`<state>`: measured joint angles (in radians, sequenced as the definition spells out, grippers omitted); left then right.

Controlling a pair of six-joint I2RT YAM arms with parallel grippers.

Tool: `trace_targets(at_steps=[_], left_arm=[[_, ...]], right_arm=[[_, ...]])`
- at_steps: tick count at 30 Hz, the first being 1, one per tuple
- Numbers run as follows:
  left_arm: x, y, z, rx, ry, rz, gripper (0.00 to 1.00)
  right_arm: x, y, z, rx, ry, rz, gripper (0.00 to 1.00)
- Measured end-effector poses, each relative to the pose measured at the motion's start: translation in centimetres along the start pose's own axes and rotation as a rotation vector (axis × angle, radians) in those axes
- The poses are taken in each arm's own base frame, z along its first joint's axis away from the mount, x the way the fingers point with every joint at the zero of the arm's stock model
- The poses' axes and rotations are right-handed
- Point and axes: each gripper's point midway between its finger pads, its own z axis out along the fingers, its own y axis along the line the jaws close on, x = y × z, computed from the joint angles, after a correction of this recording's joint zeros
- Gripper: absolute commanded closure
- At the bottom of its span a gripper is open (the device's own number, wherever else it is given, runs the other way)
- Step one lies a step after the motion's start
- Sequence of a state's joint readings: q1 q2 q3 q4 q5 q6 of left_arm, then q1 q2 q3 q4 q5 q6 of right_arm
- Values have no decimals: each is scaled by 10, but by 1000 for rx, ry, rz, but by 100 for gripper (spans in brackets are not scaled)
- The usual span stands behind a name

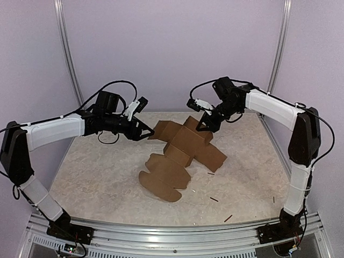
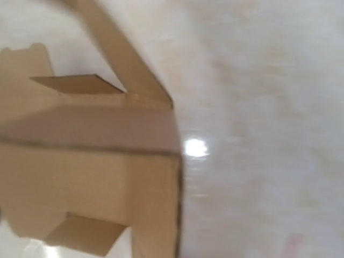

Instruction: Fold the paper box

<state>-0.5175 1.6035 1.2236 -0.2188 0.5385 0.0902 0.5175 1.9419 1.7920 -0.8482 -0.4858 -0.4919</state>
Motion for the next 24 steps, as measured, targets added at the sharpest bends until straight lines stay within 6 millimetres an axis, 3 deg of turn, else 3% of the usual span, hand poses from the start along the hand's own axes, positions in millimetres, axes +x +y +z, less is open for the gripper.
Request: trace_targets(at_steps=[6,12,16,19,24], left_arm=[[26,5,23,-78,2,-84,43],[55,20,28,-126,-41,-157,43],[78,26,11,-193,-69,-189,40],[75,37,-7,-273,-123,-216,40],[68,88,-31,-431,-223,-341,42]], right_arm=[[-18,-33,-2,190,75,-94,100],[-11,-26,13,268,197,-232,100],[1,-25,31,288,277,-288,100],[7,-22,43,296,322,-320,100],[12,-17,58,319,380,-386,100]])
